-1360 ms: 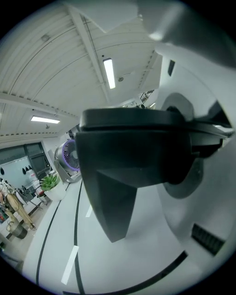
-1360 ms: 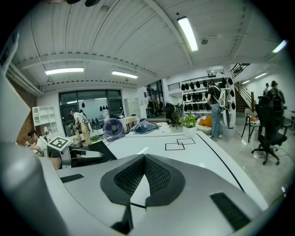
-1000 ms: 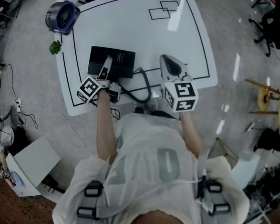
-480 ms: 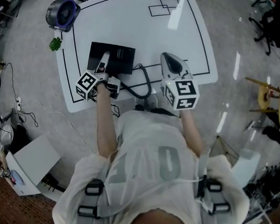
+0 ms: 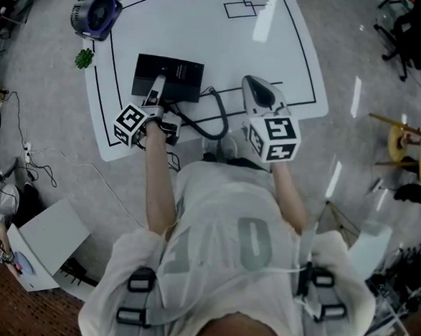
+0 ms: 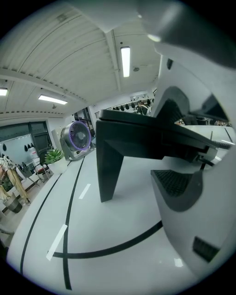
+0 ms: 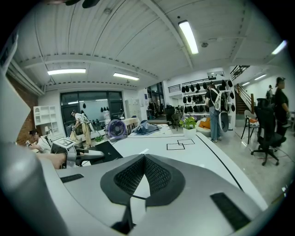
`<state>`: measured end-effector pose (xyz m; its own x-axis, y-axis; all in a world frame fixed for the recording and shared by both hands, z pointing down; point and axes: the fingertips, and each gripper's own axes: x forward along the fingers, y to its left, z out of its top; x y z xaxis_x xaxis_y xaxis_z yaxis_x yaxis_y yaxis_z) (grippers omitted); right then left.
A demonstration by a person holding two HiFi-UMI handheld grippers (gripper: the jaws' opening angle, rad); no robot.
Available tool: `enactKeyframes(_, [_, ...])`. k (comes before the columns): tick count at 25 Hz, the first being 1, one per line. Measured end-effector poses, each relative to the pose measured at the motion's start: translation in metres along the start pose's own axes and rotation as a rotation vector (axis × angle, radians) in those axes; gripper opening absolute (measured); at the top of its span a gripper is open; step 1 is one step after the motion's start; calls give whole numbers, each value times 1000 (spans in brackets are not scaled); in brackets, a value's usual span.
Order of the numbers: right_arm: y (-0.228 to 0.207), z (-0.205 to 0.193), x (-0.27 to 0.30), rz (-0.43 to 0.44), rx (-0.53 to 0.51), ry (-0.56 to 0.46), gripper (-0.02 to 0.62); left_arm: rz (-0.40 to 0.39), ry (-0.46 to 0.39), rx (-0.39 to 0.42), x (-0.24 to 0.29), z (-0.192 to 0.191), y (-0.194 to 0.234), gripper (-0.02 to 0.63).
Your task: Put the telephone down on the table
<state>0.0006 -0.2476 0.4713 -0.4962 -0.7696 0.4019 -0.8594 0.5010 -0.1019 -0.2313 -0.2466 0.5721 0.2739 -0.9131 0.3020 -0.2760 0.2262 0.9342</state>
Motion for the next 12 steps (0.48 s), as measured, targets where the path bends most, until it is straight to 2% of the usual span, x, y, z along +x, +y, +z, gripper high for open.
enactKeyframes(12, [19,-10,-11,43,-12,13,6,-2,-9,7,-32,-10,7,279])
